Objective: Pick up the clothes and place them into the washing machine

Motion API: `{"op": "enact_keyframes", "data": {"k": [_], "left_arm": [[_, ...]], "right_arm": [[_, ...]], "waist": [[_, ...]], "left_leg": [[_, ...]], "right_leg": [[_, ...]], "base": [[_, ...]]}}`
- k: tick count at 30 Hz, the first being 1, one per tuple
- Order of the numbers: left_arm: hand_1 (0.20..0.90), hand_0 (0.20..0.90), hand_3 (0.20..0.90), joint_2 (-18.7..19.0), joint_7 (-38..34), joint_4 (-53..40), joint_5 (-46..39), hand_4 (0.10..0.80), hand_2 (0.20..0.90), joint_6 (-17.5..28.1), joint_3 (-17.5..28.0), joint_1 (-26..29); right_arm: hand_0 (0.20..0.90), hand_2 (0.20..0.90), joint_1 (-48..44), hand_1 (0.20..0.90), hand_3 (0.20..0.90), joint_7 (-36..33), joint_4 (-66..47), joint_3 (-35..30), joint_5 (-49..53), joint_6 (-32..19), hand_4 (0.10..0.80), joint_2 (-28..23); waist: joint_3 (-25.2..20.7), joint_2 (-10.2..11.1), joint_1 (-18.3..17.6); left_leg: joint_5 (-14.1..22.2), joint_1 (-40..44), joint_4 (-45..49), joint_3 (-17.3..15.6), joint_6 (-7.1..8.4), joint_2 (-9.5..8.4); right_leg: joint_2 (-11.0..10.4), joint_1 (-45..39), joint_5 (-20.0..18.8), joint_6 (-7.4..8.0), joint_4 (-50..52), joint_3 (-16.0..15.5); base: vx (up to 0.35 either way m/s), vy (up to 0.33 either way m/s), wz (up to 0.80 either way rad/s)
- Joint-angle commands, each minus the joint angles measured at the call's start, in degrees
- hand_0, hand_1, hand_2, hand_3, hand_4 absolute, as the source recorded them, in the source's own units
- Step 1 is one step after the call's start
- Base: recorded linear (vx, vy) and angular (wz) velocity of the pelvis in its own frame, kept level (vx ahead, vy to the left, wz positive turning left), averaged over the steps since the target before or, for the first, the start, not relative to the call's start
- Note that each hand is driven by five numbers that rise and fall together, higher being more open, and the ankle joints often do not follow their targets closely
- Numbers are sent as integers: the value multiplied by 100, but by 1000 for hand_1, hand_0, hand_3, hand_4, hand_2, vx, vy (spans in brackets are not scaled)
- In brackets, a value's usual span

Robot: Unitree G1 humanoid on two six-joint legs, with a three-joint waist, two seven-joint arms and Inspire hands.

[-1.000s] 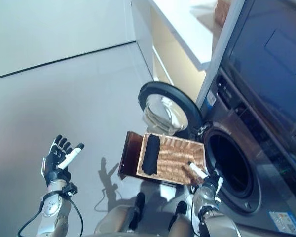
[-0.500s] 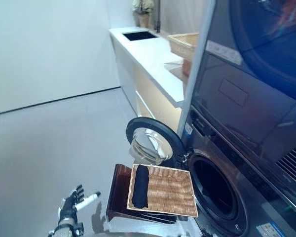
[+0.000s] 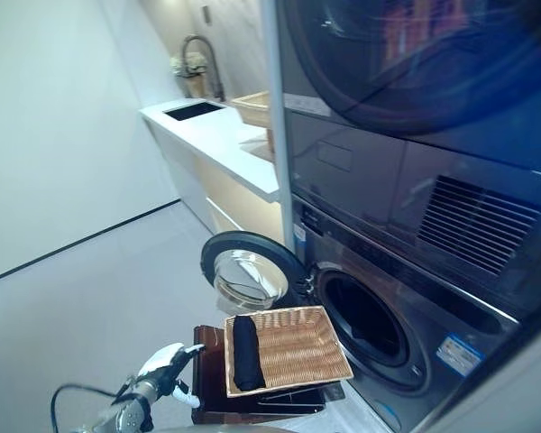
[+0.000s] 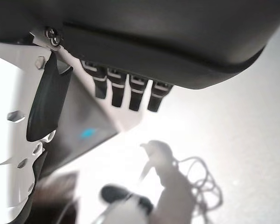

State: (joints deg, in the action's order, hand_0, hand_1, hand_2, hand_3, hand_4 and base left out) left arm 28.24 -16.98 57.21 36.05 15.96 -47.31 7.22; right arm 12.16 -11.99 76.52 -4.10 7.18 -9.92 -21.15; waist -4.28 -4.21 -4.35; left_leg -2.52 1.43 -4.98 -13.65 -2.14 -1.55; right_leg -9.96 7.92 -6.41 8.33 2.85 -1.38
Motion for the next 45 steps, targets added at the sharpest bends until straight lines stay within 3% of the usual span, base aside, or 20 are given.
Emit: {"op": "enact_keyframes", "data": {"k": [1,2,3,7,9,13,19,27,35,42,44,45], "left_arm": [[900,900,900,74,-375,168,694,800,900,59,102,973],[900,900,900,61,-384,183,698,800,900,59,93,990],[900,900,900,1,-494,456,929,800,900,-26,-250,1362],[900,900,900,17,-639,610,1047,800,900,-97,-534,1872],[900,900,900,106,-679,823,1242,800,900,-193,-871,2484],[900,900,900,373,-677,911,1692,800,900,-277,-1466,3313],[900,900,900,690,-656,813,2011,800,900,-272,-1908,3951],[900,900,900,985,-550,608,1986,800,900,-215,-2029,4382],[900,900,900,1184,-749,483,2069,800,900,-158,-2045,4609],[900,900,900,1453,-807,470,1910,800,900,-211,-2054,4802],[900,900,900,1593,-893,526,1827,800,900,-297,-2018,4945],[900,900,900,1658,-913,557,1798,800,900,-328,-1985,4972]], "right_arm": [[900,900,-85,900,900,-11,-109,-31,41,-153,800,-377],[900,900,-86,900,900,-9,-115,-44,42,-148,800,-379],[900,900,-118,900,900,15,-304,-128,126,-173,800,-508],[900,900,-137,900,900,10,-693,-233,266,-200,800,-692],[900,900,-195,900,900,7,-1059,-292,451,-268,800,-890],[900,900,-102,900,900,46,-1480,-339,714,-356,800,-1088],[900,900,-45,900,900,188,-1880,-438,1149,-438,800,-1200],[900,900,138,900,900,433,-2702,-250,1499,-512,800,-1192],[900,900,19,900,900,377,-1909,-311,1495,-658,800,-1121],[900,900,-96,900,900,278,-1903,-353,1621,-703,800,-1165],[900,900,-76,900,900,200,-1933,-434,1740,-759,800,-1215],[900,900,-71,900,900,170,-1920,-487,1792,-775,800,-1225]], "waist": [[138,-111,-375],[140,-115,-364],[333,-185,-600],[714,-219,-788],[1187,-143,-958],[1660,22,-1056],[1905,128,-1040],[1990,158,-1003],[1799,85,-1015],[1905,80,-1060],[2051,76,-1103],[2071,38,-1081]], "left_leg": [[145,-162,106,17,403,54],[144,-168,107,16,404,56],[138,-276,129,-41,411,88],[192,-586,361,-158,405,152],[320,-1006,855,-267,382,217],[502,-1574,1429,-365,367,306],[534,-2273,1731,-439,356,364],[604,-2693,1981,-518,336,464],[529,-2656,1725,-567,405,449],[509,-2872,1800,-553,398,473],[534,-3093,1932,-547,393,490],[724,-3107,1995,-460,419,499]], "right_leg": [[-34,-56,63,-52,-200,347],[-31,-46,65,-54,-193,348],[27,148,74,-84,-119,468],[101,526,89,-140,83,625],[195,907,80,-207,322,824],[317,1360,124,-283,613,959],[407,1953,80,-337,747,1079],[456,2316,49,-349,792,1174],[456,2338,-23,-327,607,1189],[453,2464,-81,-345,545,1161],[425,2638,-92,-359,612,1122],[438,2657,47,-337,653,1125]], "base": [[-12,13,-32],[-66,25,-43],[-98,27,-28],[-149,21,-23],[-237,8,-41],[-166,-30,-38],[-91,-5,-19],[-20,3,-6],[15,3,0],[-11,-7,-4],[-10,7,12],[-60,3,17]]}}
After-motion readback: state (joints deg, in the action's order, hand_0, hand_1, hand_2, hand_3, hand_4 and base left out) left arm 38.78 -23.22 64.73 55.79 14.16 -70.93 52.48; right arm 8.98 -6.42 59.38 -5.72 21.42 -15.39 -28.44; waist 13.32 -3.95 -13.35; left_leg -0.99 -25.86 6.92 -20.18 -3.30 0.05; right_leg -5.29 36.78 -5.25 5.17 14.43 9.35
